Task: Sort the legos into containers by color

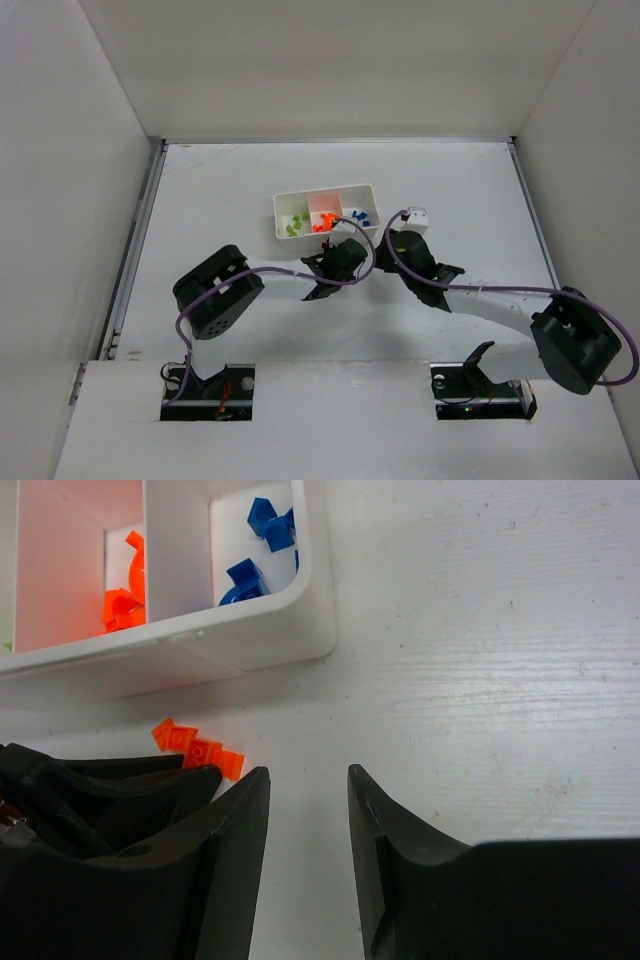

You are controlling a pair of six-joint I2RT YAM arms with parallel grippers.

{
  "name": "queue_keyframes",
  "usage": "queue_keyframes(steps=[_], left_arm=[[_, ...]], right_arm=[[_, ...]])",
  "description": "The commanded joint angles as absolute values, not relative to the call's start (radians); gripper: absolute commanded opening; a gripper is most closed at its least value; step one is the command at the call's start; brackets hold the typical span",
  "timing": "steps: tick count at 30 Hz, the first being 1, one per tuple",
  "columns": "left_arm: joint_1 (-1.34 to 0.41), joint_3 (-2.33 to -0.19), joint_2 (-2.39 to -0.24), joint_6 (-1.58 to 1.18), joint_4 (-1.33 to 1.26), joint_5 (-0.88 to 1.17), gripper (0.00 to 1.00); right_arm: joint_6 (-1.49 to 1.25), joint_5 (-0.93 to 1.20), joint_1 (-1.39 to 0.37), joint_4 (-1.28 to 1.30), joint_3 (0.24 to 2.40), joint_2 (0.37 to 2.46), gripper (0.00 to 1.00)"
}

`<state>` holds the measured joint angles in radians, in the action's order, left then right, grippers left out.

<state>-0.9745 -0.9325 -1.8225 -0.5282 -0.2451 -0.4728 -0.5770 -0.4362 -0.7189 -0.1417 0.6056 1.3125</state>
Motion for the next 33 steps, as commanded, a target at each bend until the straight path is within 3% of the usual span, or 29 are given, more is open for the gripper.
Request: queue_keyframes(steps=[1, 11, 24, 33], left_arm=[[-0.986, -0.94, -1.767, -0.503, -0.241, -0.472, 0.15], [-0.934, -0.894, -1.539, -0.554, -0.25, -0.397, 0.13], [-0.736, -1.046, -1.66, -0.54, -0.288, -0.347, 0.13], [-0.719, -1.055, -1.649, -0.518, -0.287, -0.356, 0.38]], right_arm=[[-0.591, -0.44, -0.716, -0.178, 0.583, 1.267, 0.43], [-0.624, -0.442, -0.726, -0.17, 0.54, 1.247, 0.41], [-0.664, -0.446, -0.794, -0.158, 0.502, 1.212, 0.4], [-0.641, -0.446, -0.903, -0.169, 0.557, 1.285, 0.4]])
